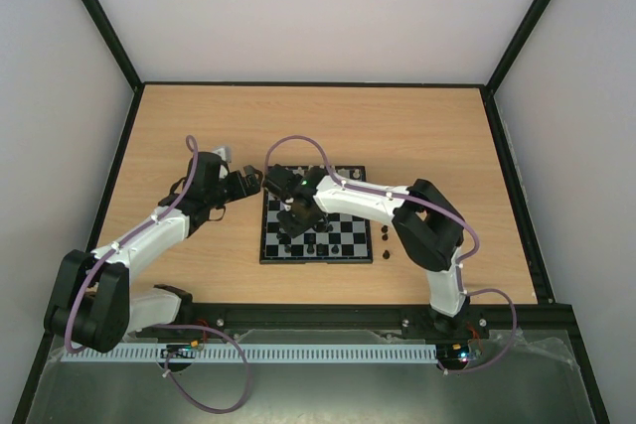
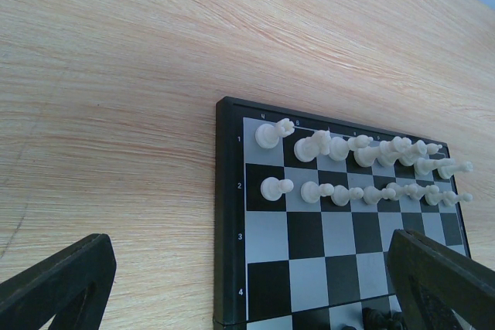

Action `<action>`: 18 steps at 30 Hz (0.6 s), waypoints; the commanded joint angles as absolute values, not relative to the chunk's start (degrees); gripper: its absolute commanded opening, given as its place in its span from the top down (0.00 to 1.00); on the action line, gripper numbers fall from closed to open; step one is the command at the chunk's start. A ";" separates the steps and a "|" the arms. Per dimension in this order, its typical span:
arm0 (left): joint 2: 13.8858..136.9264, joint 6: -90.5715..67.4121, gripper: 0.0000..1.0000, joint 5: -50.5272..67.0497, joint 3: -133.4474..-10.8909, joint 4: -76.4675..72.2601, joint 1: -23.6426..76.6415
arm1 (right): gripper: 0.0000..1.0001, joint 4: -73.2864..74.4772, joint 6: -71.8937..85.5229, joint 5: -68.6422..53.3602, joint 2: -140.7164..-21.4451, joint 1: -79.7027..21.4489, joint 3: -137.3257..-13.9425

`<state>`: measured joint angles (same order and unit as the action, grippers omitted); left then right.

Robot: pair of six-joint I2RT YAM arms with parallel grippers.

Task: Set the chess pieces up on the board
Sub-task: Move the chess piece to the chessboard.

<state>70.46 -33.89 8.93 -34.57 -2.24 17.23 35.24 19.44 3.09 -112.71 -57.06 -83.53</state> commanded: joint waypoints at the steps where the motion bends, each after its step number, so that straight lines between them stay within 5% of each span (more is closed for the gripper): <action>1: 70.12 -33.49 0.00 8.46 -35.35 -2.21 17.28 | 0.99 38.93 19.24 2.52 -111.30 -57.26 -83.34; 18: 70.05 -33.46 0.00 8.44 -35.37 -2.20 17.21 | 0.99 39.81 20.89 1.68 -108.44 -61.31 -80.34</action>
